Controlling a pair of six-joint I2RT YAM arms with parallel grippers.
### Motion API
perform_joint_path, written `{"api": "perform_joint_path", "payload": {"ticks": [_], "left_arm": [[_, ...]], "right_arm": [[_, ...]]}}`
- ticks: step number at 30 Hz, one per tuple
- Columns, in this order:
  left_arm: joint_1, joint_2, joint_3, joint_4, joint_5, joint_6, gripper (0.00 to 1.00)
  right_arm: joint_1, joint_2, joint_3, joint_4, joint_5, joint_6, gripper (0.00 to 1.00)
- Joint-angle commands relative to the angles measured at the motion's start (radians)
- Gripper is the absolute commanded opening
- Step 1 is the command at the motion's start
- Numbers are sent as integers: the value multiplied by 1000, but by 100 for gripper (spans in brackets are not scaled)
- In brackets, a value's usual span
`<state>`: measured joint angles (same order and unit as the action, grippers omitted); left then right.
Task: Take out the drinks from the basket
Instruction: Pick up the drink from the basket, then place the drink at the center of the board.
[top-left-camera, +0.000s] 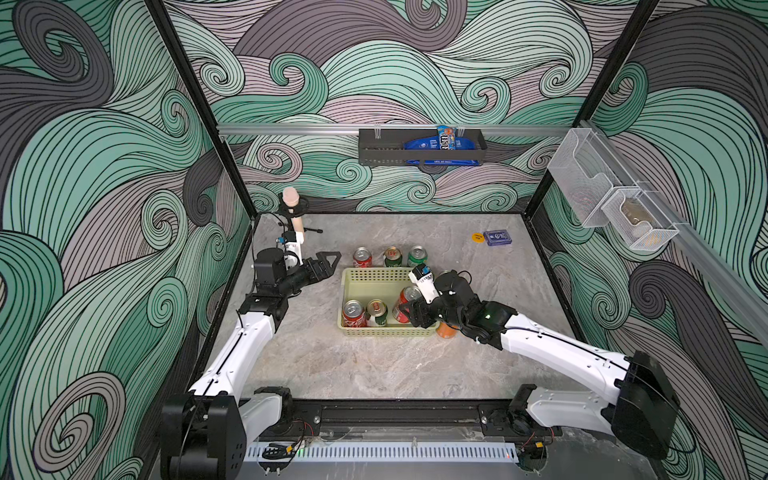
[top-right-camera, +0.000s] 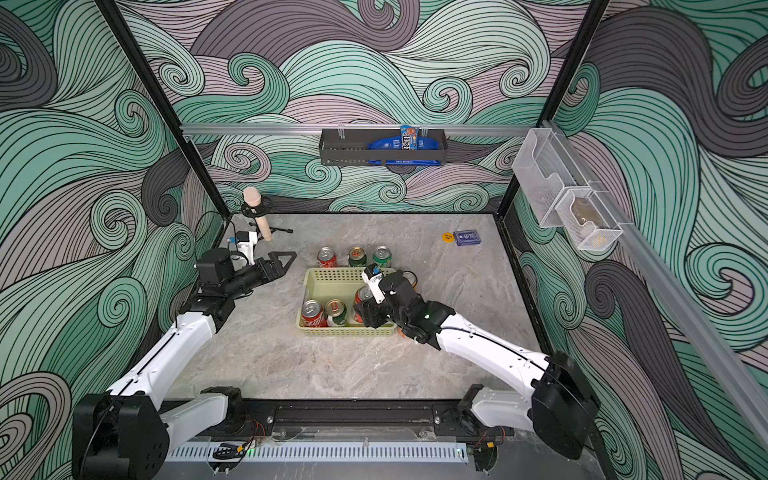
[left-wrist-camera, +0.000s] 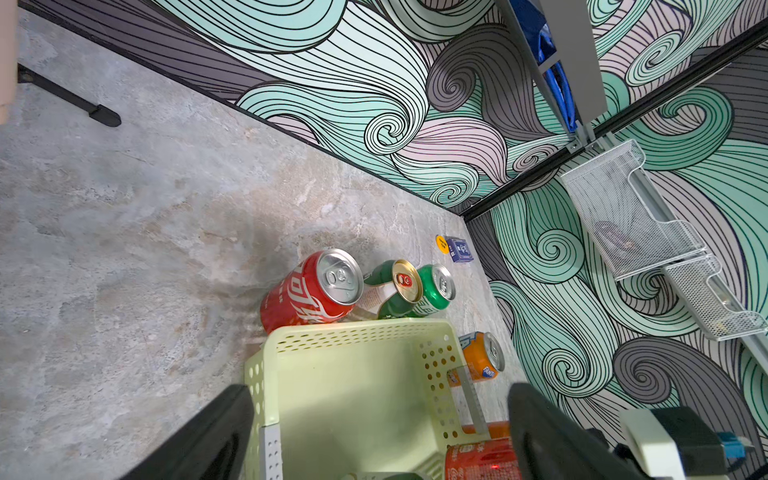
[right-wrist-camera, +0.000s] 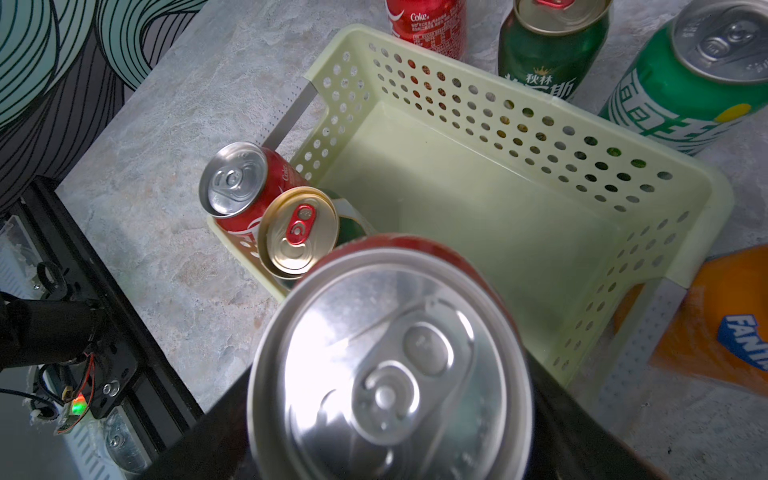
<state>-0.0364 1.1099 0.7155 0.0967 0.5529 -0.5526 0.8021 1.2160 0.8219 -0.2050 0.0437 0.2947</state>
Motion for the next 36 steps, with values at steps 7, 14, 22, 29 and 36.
{"api": "perform_joint_path", "payload": {"ticks": [7, 14, 22, 29, 36], "left_arm": [[-29, -19, 38, -18, -24, 35, 98], [-41, -24, 40, -23, -27, 41, 98], [-47, -21, 41, -23, -31, 41, 98], [-48, -19, 43, -26, -33, 41, 98], [-51, -21, 42, -31, -42, 45, 98]], "right_arm": [[3, -83, -3, 49, -8, -5, 55], [5, -104, -17, 48, -32, -3, 54], [20, -149, -39, 47, -80, -15, 54], [41, -169, -52, 47, -94, -19, 54], [68, -188, -65, 48, -99, -26, 53]]}}
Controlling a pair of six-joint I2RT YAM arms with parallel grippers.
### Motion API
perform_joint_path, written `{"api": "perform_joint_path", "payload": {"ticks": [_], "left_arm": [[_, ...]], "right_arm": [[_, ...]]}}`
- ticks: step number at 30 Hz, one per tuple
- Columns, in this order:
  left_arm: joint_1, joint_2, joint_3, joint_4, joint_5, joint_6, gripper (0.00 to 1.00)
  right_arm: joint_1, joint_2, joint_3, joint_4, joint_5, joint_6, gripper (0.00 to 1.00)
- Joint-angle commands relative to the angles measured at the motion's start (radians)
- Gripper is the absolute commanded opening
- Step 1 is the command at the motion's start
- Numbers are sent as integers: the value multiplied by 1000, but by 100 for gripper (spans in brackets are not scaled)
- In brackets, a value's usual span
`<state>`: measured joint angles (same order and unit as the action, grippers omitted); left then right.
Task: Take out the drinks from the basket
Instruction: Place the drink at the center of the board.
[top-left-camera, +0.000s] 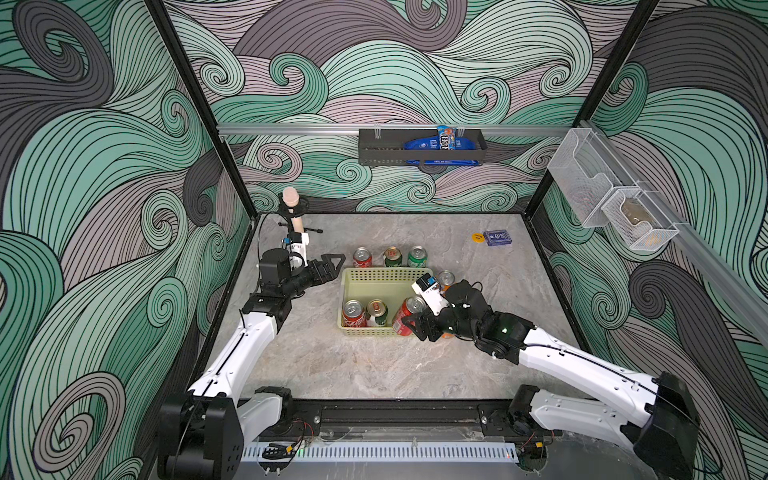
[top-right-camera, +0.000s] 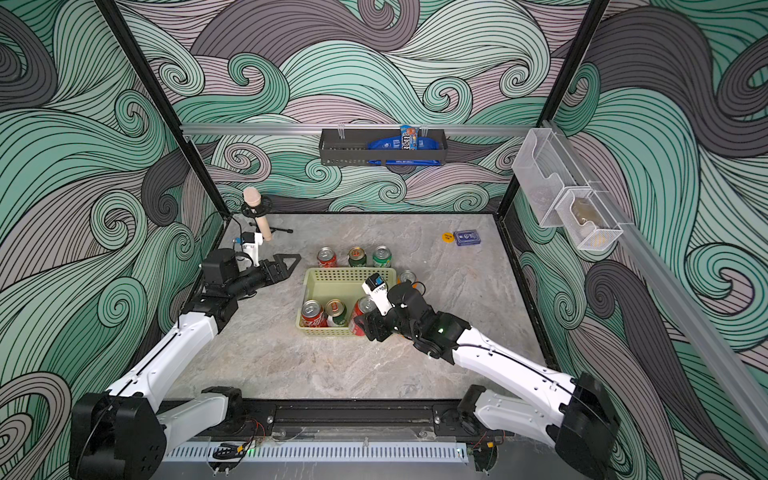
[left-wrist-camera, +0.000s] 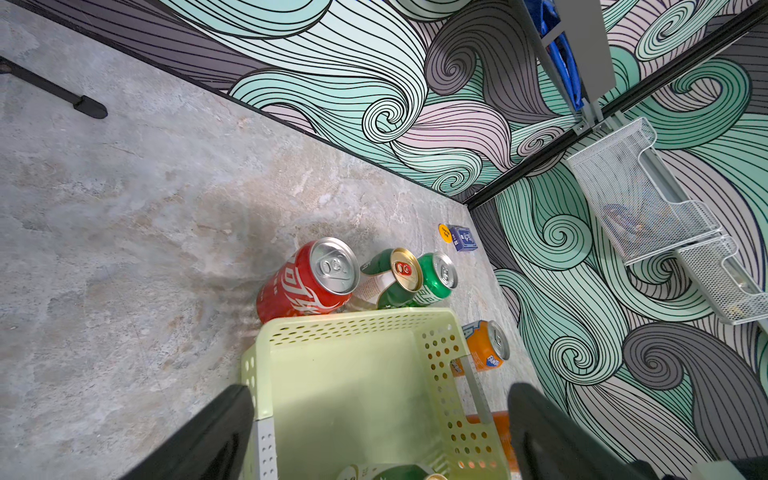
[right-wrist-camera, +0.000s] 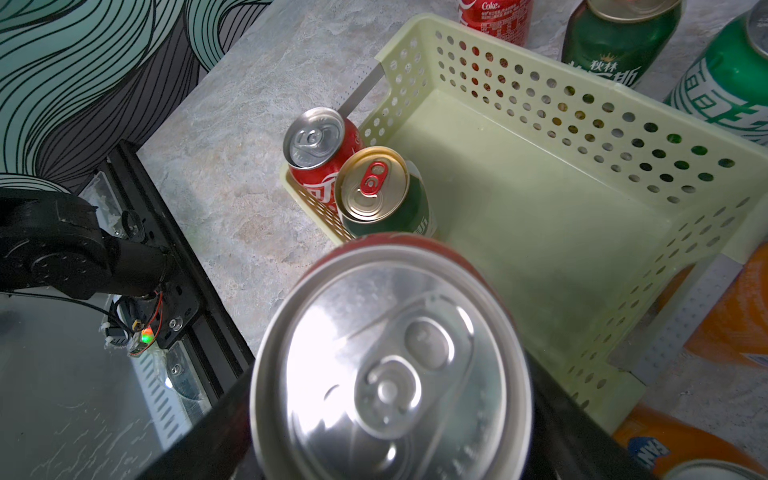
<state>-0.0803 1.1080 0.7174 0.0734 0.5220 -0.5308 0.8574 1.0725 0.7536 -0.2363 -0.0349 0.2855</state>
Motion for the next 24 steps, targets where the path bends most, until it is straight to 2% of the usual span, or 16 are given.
{"api": "perform_joint_path", "payload": {"ticks": [1, 19, 24], "left_arm": [[-10, -19, 41, -9, -12, 23, 98], [-14, -17, 43, -11, -19, 24, 98], [-14, -19, 43, -11, -19, 23, 98]], "right_arm": [[17, -48, -3, 78, -21, -16, 53], [69, -111, -92, 73, -19, 18, 51], [75, -117, -109, 55, 19, 22, 51]]}}
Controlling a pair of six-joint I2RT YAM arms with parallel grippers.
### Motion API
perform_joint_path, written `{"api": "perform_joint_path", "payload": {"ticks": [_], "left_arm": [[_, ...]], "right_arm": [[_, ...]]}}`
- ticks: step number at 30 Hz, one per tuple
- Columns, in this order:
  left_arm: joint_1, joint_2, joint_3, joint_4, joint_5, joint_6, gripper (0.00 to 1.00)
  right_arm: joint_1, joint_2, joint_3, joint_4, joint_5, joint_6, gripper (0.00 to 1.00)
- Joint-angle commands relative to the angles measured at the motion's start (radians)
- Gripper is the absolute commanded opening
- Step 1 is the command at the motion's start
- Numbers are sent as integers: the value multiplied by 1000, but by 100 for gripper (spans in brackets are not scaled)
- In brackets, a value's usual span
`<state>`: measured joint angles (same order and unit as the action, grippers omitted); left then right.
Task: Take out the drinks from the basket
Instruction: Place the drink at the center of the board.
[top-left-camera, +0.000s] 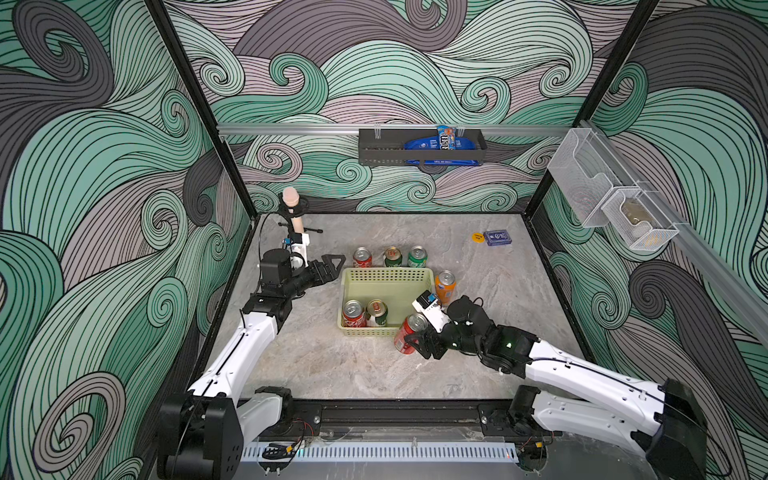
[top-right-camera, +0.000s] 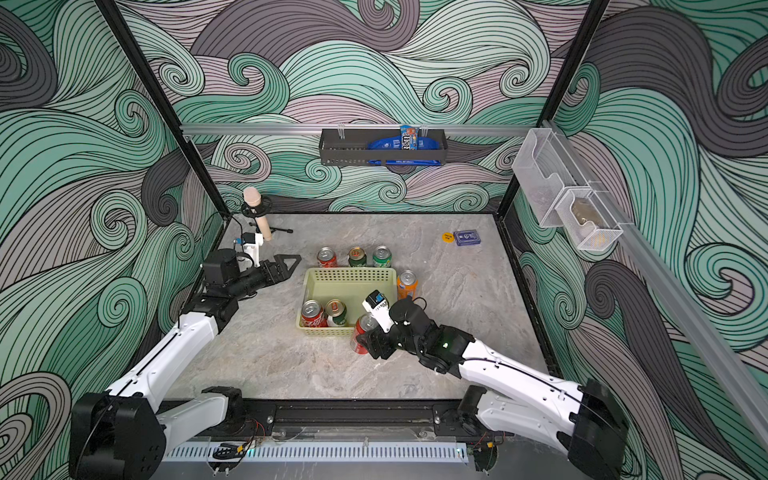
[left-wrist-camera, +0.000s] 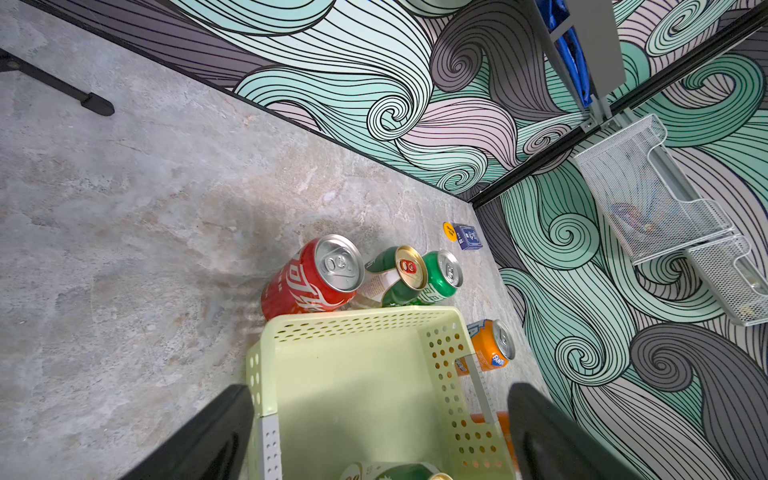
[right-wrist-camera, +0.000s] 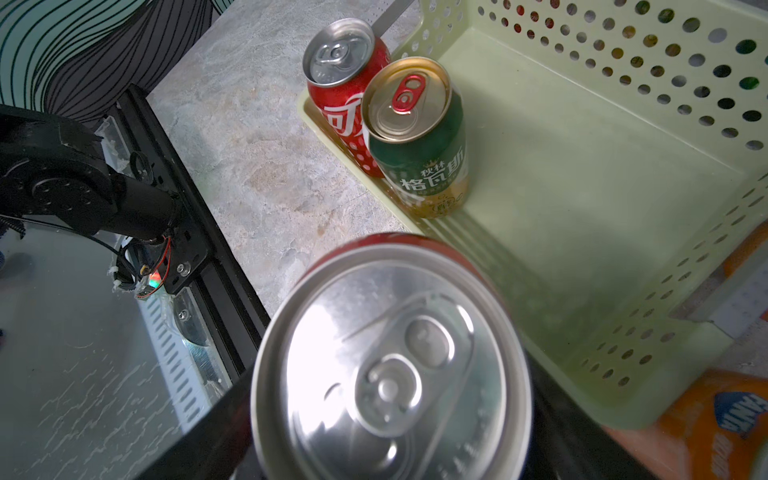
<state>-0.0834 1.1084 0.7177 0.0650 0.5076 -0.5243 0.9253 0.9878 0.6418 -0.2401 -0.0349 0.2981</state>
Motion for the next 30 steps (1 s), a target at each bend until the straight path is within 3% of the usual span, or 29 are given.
{"api": "perform_joint_path", "payload": {"ticks": [1, 30], "left_arm": [[-10, -21, 42, -2, -4, 17, 98], [-17, -32, 36, 2, -17, 13, 98]], "right_arm": [[9, -31, -5, 59, 28, 11, 51], [123, -52, -185, 103, 305, 120, 52]]}}
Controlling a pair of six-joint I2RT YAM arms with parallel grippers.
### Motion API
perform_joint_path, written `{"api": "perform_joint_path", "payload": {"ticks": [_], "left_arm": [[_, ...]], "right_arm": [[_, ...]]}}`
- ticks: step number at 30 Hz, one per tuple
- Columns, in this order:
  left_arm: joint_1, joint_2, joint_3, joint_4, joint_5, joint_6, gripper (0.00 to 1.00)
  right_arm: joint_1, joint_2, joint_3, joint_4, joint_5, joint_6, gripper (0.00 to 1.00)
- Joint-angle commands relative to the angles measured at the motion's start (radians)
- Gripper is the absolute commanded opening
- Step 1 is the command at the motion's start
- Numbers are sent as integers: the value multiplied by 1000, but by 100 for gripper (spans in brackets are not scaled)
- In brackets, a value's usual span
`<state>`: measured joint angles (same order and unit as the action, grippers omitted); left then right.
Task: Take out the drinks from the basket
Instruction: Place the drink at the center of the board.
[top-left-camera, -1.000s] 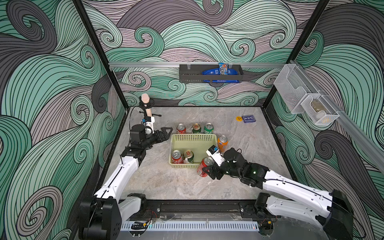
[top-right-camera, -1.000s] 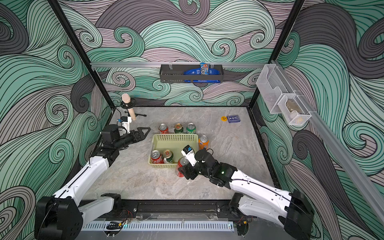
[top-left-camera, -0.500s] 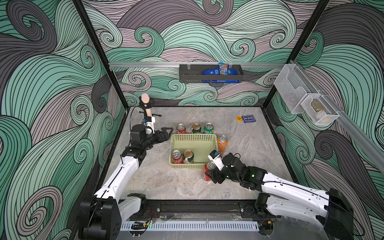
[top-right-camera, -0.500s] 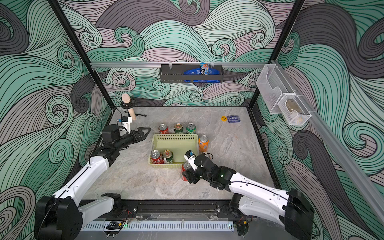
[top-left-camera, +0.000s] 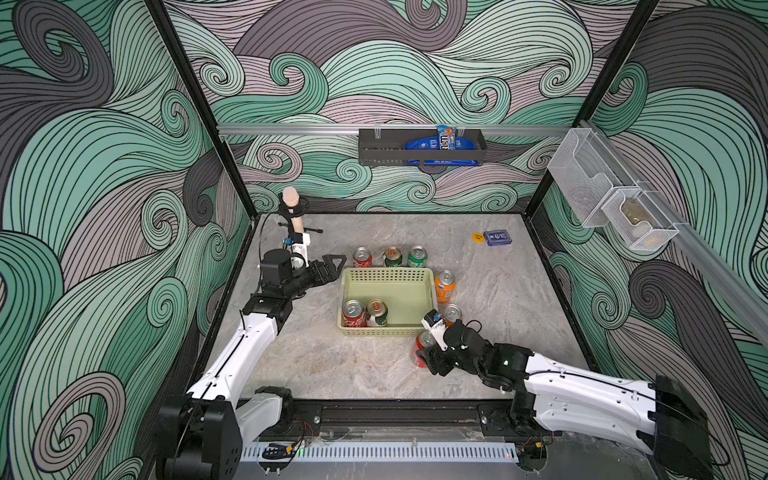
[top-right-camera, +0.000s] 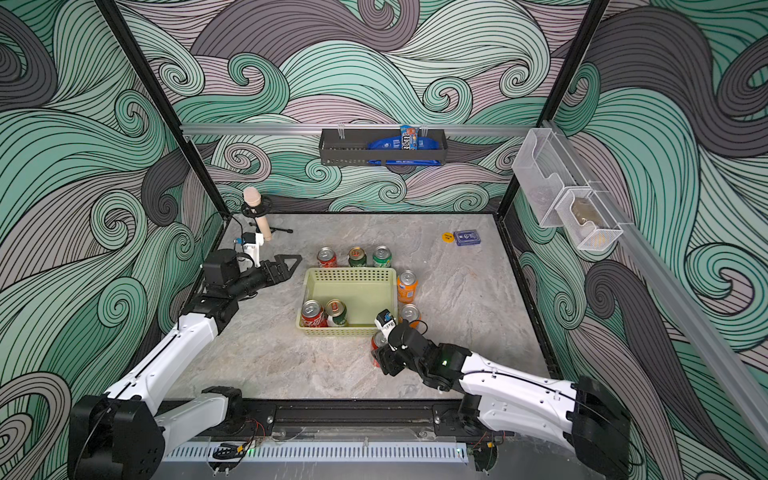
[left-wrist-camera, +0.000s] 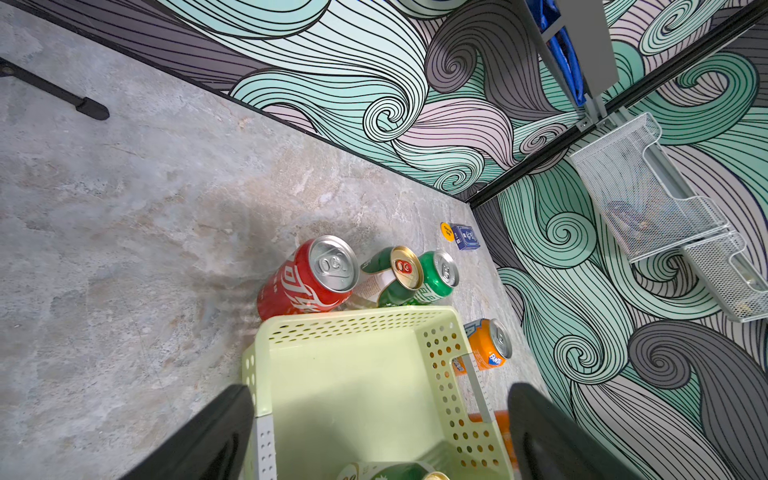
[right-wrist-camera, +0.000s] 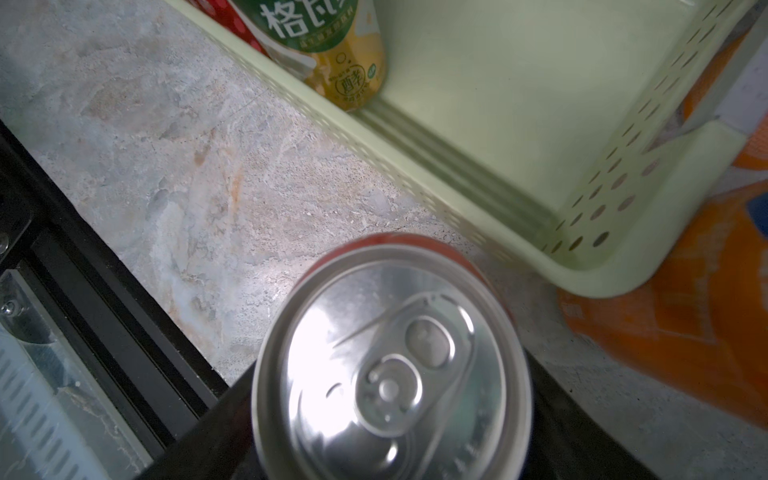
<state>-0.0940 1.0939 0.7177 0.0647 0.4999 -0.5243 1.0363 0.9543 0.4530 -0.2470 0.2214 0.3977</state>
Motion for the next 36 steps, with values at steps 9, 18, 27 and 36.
{"api": "perform_joint_path", "payload": {"ticks": [9, 18, 27, 36], "left_arm": [[-8, -17, 36, 4, -8, 14, 98], [-9, -17, 36, 4, -8, 14, 98], [-19, -11, 64, -56, -45, 49, 98], [-20, -50, 47, -173, -81, 75, 99]], "right_arm": [[28, 20, -1, 126, 38, 19, 68], [39, 32, -3, 127, 27, 26, 84], [42, -39, 72, 111, 63, 39, 90], [-106, 196, 377, -13, -31, 18, 93]]}}
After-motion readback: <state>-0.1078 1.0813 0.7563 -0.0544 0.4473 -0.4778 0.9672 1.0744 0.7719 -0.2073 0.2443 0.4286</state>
